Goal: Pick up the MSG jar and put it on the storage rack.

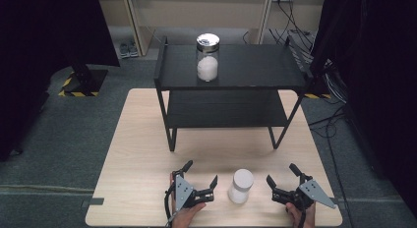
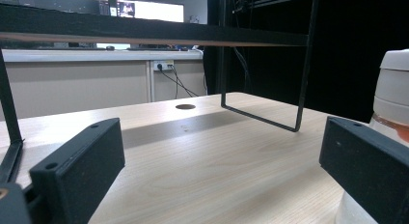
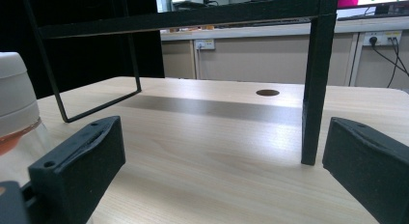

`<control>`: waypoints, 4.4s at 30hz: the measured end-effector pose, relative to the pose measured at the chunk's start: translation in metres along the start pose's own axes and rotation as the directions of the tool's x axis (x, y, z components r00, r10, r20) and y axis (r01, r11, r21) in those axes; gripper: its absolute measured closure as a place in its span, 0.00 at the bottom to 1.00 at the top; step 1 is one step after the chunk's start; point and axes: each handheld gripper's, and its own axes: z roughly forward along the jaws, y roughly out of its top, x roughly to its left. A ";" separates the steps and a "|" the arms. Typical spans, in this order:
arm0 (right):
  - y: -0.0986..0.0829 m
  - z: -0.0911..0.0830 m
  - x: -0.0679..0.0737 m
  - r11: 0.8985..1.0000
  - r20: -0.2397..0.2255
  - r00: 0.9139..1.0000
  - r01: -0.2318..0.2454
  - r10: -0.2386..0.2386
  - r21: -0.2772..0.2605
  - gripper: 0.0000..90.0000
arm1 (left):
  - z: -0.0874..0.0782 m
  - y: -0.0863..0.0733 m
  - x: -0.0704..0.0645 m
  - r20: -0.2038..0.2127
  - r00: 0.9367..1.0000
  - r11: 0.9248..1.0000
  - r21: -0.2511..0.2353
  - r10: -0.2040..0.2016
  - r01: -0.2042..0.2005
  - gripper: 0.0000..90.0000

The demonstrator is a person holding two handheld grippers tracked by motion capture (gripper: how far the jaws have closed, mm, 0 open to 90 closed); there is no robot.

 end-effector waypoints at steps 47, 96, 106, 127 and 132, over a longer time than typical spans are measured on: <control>0.003 0.024 0.044 0.996 -0.284 0.956 0.089 -0.077 0.030 0.17 | 0.000 0.000 -0.001 -0.002 1.000 1.000 0.002 0.005 -0.005 0.00; 0.029 0.022 0.051 0.993 -0.262 0.959 0.113 -0.106 0.015 0.39 | 0.000 -0.001 -0.001 -0.002 1.000 1.000 -0.006 -0.003 0.003 0.00; 0.053 0.023 0.047 0.994 -0.255 0.961 0.109 -0.105 0.001 0.38 | 0.000 -0.001 -0.001 -0.003 1.000 1.000 -0.006 -0.003 0.003 0.00; 0.141 0.043 0.039 0.991 -0.283 0.951 0.130 -0.127 -0.009 0.38 | 0.000 -0.001 -0.001 -0.004 1.000 1.000 -0.006 -0.004 0.004 0.00; 0.161 0.051 0.037 0.993 -0.292 0.950 0.114 -0.111 -0.006 0.38 | 0.000 -0.001 -0.001 -0.004 1.000 1.000 -0.006 -0.004 0.004 0.00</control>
